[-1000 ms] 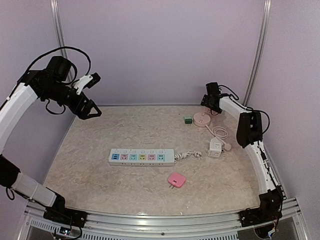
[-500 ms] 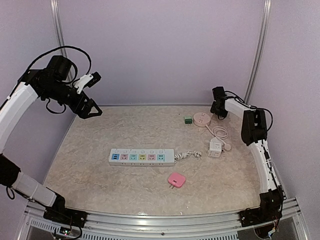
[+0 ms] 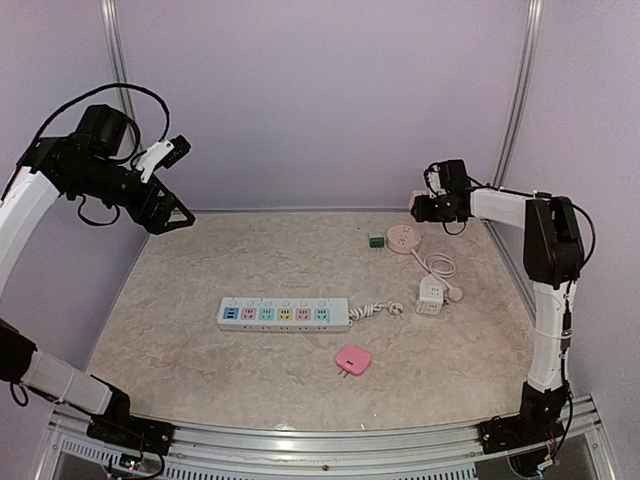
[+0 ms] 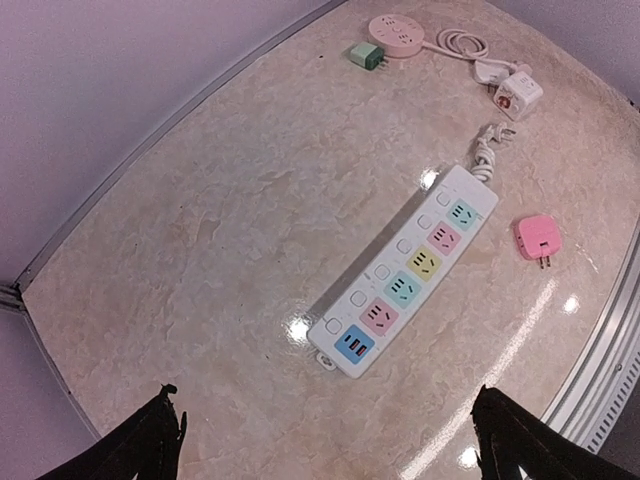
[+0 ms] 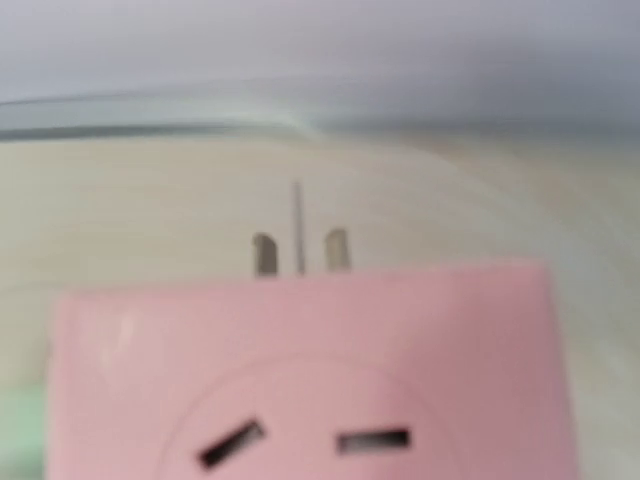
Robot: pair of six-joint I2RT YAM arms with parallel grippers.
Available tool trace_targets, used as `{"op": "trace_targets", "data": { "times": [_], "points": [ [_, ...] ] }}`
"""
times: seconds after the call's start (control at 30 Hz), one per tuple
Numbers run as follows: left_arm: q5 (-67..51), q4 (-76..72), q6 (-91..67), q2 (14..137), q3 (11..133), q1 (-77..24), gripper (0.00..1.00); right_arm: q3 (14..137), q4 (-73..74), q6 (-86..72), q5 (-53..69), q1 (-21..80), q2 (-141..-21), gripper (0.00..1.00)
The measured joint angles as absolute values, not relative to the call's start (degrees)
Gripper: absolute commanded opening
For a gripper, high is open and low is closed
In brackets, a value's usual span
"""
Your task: Insert the plug
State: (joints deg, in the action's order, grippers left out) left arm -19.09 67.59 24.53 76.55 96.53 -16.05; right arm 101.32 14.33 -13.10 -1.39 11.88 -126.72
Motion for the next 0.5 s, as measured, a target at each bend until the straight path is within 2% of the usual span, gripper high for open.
{"op": "trace_targets", "data": {
  "times": [0.1, 0.23, 0.37, 0.5],
  "points": [
    [-20.2, 69.8, 25.2, 75.7, 99.3, -16.1, 0.99, 94.5, 9.1, -4.6, 10.0, 17.3, -113.7, 0.0],
    [-21.3, 71.7, 26.7, 73.6, 102.5, -17.6, 0.99, 94.9, 6.4, 4.5, 23.4, 29.2, -101.1, 0.0],
    [-20.9, 74.1, 27.8, 71.7, 107.4, -22.8, 0.99, 100.5, 8.6, 10.3, 32.5, 40.2, -97.7, 0.0],
    [-20.7, 74.6, 29.2, 69.8, 110.0, -29.7, 0.99, 103.7, 14.1, 15.2, 35.4, 48.2, -97.9, 0.0]
  ]
}}
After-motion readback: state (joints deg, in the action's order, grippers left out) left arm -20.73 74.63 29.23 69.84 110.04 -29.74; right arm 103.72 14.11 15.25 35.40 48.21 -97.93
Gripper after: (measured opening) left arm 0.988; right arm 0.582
